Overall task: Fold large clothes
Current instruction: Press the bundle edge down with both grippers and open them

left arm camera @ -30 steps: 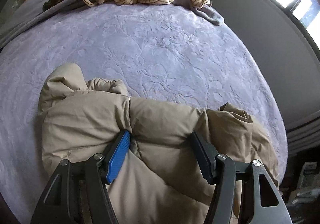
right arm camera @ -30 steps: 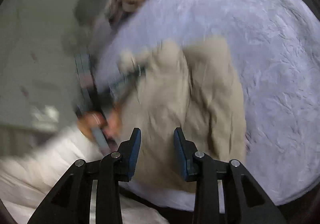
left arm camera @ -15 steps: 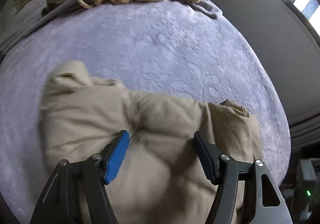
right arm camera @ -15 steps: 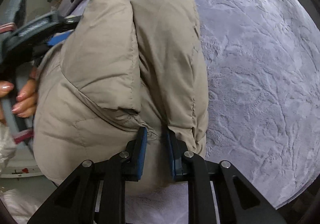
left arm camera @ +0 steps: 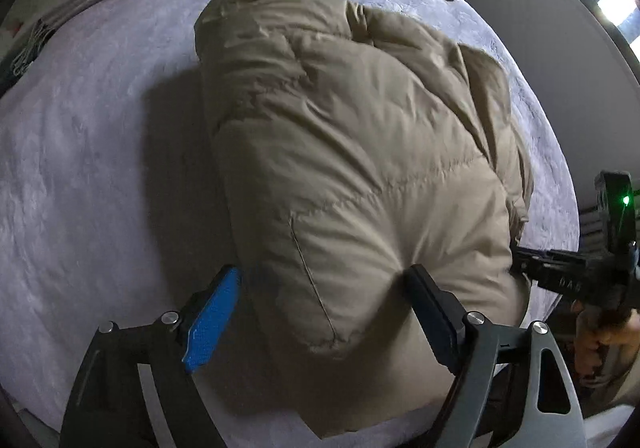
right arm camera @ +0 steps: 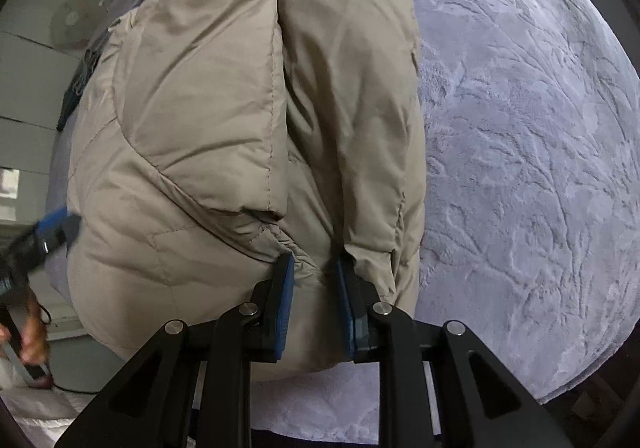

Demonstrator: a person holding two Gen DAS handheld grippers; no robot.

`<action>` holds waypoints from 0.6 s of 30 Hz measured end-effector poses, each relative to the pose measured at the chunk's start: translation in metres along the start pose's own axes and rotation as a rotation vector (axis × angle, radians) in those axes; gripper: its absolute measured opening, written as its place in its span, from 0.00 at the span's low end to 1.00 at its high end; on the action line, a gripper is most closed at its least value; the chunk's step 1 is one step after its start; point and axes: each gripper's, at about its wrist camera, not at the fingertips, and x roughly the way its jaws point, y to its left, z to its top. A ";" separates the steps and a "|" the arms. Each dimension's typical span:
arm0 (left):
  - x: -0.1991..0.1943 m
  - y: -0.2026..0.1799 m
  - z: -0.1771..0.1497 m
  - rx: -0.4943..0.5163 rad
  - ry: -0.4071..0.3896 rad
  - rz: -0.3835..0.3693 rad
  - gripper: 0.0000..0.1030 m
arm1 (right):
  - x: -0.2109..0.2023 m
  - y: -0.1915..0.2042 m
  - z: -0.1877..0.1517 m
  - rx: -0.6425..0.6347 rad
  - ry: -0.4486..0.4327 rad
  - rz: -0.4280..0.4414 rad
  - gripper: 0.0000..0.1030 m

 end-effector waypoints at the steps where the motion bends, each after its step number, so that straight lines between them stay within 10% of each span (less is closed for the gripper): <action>1: 0.000 0.002 -0.003 -0.002 0.001 -0.003 0.83 | 0.001 0.001 0.000 0.000 0.004 -0.007 0.23; 18: -0.024 0.026 -0.006 0.028 0.007 -0.040 0.83 | -0.023 0.062 -0.014 0.091 -0.069 -0.157 0.36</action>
